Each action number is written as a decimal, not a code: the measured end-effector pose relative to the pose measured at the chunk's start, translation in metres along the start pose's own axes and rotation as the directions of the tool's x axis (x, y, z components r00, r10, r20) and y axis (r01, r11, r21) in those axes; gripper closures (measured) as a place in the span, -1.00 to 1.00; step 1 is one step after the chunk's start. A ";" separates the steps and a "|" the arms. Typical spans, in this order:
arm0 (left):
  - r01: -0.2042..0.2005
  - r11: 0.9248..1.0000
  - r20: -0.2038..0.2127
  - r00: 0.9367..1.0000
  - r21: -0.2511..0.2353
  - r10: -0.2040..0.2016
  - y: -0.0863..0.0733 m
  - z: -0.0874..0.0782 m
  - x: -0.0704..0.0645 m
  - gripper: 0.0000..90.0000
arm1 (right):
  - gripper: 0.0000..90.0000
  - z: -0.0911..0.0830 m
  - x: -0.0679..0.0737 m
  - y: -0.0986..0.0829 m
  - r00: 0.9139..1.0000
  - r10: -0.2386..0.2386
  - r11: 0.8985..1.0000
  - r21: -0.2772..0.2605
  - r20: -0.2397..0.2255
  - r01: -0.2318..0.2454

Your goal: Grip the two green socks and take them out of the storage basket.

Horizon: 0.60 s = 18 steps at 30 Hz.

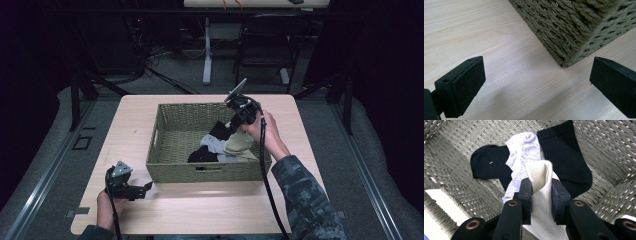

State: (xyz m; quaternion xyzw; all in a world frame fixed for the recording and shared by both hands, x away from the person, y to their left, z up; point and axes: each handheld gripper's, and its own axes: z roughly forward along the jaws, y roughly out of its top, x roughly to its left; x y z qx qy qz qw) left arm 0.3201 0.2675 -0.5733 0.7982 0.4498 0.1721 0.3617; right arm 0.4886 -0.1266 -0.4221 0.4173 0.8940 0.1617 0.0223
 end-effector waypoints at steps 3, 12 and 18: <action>-0.005 1.000 0.003 1.000 0.004 0.005 0.001 0.000 -0.001 -0.99 | 0.64 -0.006 0.001 0.001 1.000 -0.004 1.000 0.003 -0.002 0.004; -0.005 1.000 -0.001 1.000 -0.004 0.005 0.000 0.000 -0.001 -0.99 | 0.64 -0.026 0.001 0.003 1.000 -0.008 1.000 0.002 -0.002 0.008; -0.007 1.000 -0.003 1.000 -0.006 0.007 0.000 0.000 -0.001 -0.99 | 0.64 -0.043 0.002 0.007 1.000 -0.018 1.000 -0.003 -0.004 0.018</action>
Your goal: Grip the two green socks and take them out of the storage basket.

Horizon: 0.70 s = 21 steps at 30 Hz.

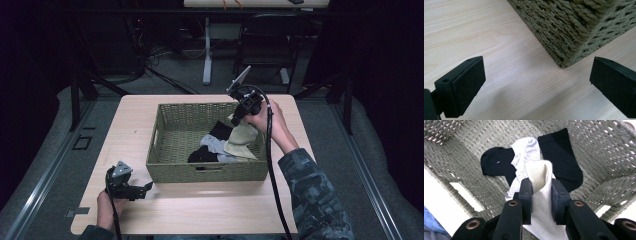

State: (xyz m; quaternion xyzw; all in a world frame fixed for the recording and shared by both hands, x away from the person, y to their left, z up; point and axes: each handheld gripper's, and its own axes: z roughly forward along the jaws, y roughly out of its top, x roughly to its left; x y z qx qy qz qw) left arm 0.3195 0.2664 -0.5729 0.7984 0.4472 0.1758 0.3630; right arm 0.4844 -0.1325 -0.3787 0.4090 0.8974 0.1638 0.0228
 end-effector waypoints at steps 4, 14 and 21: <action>0.001 1.000 -0.001 1.000 0.000 -0.001 0.000 0.000 0.000 -0.99 | 0.64 -0.011 0.001 0.001 1.000 -0.009 1.000 -0.007 -0.001 0.009; 0.000 1.000 0.000 1.000 -0.002 0.000 0.000 0.000 0.000 -0.99 | 0.64 -0.038 0.003 -0.003 1.000 -0.016 0.999 -0.036 0.006 0.016; 0.001 1.000 0.000 1.000 -0.001 -0.001 0.000 0.000 0.000 -0.99 | 0.64 -0.058 -0.001 -0.013 1.000 -0.011 0.998 -0.059 0.018 0.012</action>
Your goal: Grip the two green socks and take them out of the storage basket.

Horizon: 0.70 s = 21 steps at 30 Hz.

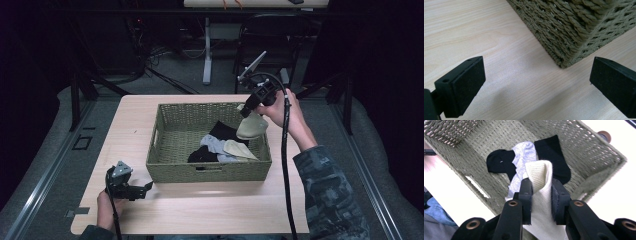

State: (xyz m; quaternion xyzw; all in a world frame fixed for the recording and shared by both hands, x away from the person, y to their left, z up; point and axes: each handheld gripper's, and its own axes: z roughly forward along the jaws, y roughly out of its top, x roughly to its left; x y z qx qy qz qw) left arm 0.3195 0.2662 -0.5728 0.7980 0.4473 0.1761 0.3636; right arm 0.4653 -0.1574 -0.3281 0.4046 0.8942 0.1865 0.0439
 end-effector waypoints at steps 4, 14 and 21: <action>0.003 1.000 -0.001 1.000 0.000 -0.003 0.000 0.000 0.000 -0.99 | 0.64 -0.011 -0.005 -0.008 1.000 0.013 1.000 -0.015 0.007 -0.012; 0.002 1.000 0.000 1.000 0.004 -0.002 0.000 0.000 0.000 -0.99 | 0.65 -0.039 -0.030 -0.039 0.997 0.070 0.997 -0.047 0.028 -0.068; -0.001 1.000 0.000 1.000 0.006 0.001 0.001 0.000 0.000 -0.99 | 0.66 -0.054 -0.049 -0.062 0.992 0.119 0.990 -0.081 0.033 -0.116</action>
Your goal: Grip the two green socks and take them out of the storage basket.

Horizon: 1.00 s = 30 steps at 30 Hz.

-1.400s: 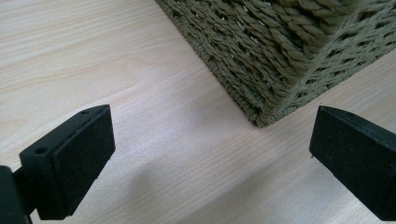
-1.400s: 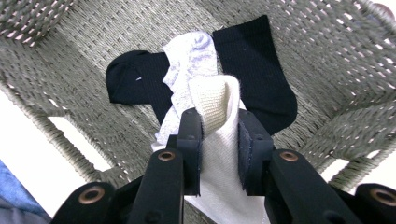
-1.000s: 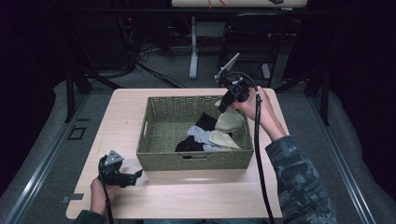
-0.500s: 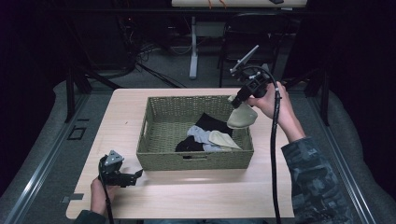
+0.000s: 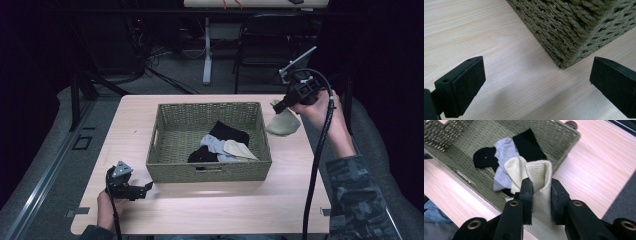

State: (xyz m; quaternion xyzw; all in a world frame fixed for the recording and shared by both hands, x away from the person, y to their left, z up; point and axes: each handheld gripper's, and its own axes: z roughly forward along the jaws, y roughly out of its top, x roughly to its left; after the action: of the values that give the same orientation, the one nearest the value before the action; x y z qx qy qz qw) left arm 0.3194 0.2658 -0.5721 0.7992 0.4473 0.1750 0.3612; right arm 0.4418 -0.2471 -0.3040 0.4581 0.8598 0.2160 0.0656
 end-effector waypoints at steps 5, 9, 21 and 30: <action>0.000 1.000 0.000 1.000 -0.001 0.000 0.000 0.000 0.000 -0.99 | 0.69 -0.002 -0.019 -0.018 0.998 0.051 0.999 -0.007 0.023 -0.050; -0.001 1.000 -0.001 1.000 0.000 0.001 0.000 0.000 0.000 -0.99 | 0.73 0.005 -0.030 -0.031 0.996 0.085 0.996 -0.001 0.032 -0.085; 0.004 1.000 -0.005 1.000 -0.002 -0.004 0.000 0.000 0.000 -0.99 | 0.83 0.051 -0.053 -0.060 0.989 0.141 0.988 0.059 0.042 -0.143; 0.003 1.000 -0.004 1.000 -0.006 -0.003 0.000 0.000 0.000 -0.99 | 0.83 0.113 -0.071 -0.078 0.976 0.196 0.967 0.145 0.100 -0.209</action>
State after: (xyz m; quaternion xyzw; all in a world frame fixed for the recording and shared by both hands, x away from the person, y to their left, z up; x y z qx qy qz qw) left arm 0.3192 0.2658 -0.5726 0.7972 0.4487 0.1773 0.3629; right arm 0.4584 -0.3079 -0.4455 0.5560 0.8190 0.1348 0.0437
